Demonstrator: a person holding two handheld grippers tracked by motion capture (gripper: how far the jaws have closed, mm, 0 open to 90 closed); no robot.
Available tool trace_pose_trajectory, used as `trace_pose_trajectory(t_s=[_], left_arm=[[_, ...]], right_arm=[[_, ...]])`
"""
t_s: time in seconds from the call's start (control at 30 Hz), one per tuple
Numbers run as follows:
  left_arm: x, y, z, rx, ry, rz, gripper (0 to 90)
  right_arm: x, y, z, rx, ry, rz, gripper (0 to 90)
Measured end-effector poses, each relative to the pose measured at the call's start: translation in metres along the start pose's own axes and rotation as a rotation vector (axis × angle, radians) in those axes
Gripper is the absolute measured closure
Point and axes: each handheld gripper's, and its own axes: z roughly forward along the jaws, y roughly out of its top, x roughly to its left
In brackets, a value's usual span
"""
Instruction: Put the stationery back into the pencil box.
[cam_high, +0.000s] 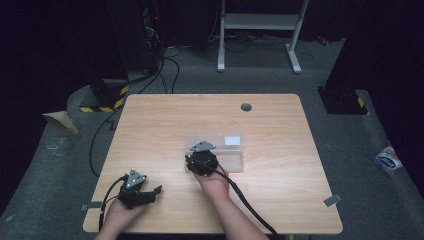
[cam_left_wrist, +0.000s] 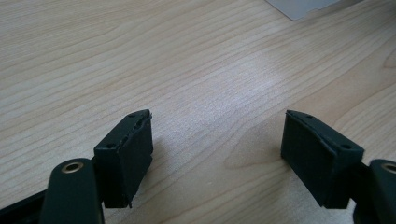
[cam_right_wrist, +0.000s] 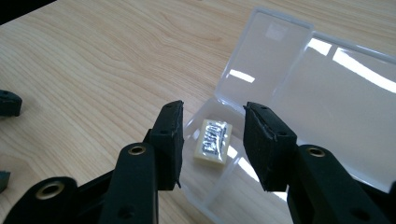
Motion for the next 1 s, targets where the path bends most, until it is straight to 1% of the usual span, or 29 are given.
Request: trace_pose_trajectory(t_s=[0.07, 0.13, 0.17, 0.3, 0.33, 0.37, 0.47, 0.5, 0.57, 0.63, 0.67, 0.7, 0.73, 0.77, 0.8, 0.83, 0.87, 0.9, 0.93, 0.97, 1.0], left_arm=[[0.0, 0.0, 0.0, 0.0, 0.0, 0.0, 25.2], [0.0, 0.0, 0.0, 0.0, 0.0, 0.0, 25.2], [0.0, 0.0, 0.0, 0.0, 0.0, 0.0, 25.2], [0.0, 0.0, 0.0, 0.0, 0.0, 0.001, 25.2], [0.0, 0.0, 0.0, 0.0, 0.0, 0.001, 25.2], [0.0, 0.0, 0.0, 0.0, 0.0, 0.001, 25.2], [0.0, 0.0, 0.0, 0.0, 0.0, 0.001, 25.2], [0.0, 0.0, 0.0, 0.0, 0.0, 0.001, 25.2], [0.0, 0.0, 0.0, 0.0, 0.0, 0.0, 25.2], [0.0, 0.0, 0.0, 0.0, 0.0, 0.001, 25.2], [0.0, 0.0, 0.0, 0.0, 0.0, 0.001, 25.2], [0.0, 0.0, 0.0, 0.0, 0.0, 0.001, 25.2], [0.0, 0.0, 0.0, 0.0, 0.0, 0.001, 25.2], [0.0, 0.0, 0.0, 0.001, 0.001, 0.004, 25.3], [0.0, 0.0, 0.0, 0.001, 0.001, 0.004, 25.3], [0.0, 0.0, 0.0, 0.0, -0.001, -0.001, 25.3], [0.0, 0.0, 0.0, -0.001, 0.0, -0.001, 25.3], [0.0, 0.0, 0.0, -0.001, 0.0, -0.001, 25.3], [0.0, 0.0, 0.0, -0.001, 0.0, -0.001, 25.3], [0.0, 0.0, 0.0, -0.001, 0.001, -0.002, 25.4], [-0.001, -0.001, -0.001, -0.001, 0.002, -0.002, 25.4]], right_arm=[[-0.002, -0.003, -0.003, -0.005, 0.001, -0.002, 56.8], [-0.003, -0.005, -0.005, -0.007, 0.001, 0.007, 56.6], [-0.006, -0.009, -0.008, -0.012, 0.002, 0.006, 56.1], [-0.011, -0.015, -0.014, -0.014, -0.002, 0.018, 55.6], [-0.013, -0.018, -0.016, -0.016, -0.002, 0.021, 55.4], [-0.017, -0.023, -0.02, -0.02, -0.006, 0.038, 54.5], [-0.02, -0.026, -0.023, -0.022, -0.011, 0.039, 53.8], [-0.022, -0.029, -0.025, -0.024, -0.014, 0.05, 53.4], [-0.028, -0.035, -0.032, -0.029, -0.022, 0.054, 52.6], [-0.032, -0.039, -0.037, -0.035, -0.03, 0.051, 52.6], [-0.032, -0.039, -0.037, -0.035, -0.03, 0.051, 52.6], [-0.039, -0.045, -0.044, -0.042, -0.035, 0.068, 52.5], [-0.041, -0.047, -0.047, -0.041, -0.039, 0.077, 52.4], [-0.044, -0.049, -0.05, -0.045, -0.046, 0.074, 52.3], [-0.044, -0.049, -0.05, -0.045, -0.046, 0.074, 52.3], [-0.047, -0.051, -0.054, -0.048, -0.05, 0.075, 52.2], [-0.051, -0.054, -0.058, -0.051, -0.056, 0.084, 52.0], [-0.058, -0.059, -0.066, -0.056, -0.069, 0.092, 51.6], [-0.058, -0.059, -0.066, -0.056, -0.069, 0.092, 51.6], [-0.067, -0.065, -0.074, -0.064, -0.087, 0.095, 50.9], [-0.07, -0.067, -0.078, -0.068, -0.096, 0.096, 50.3]])
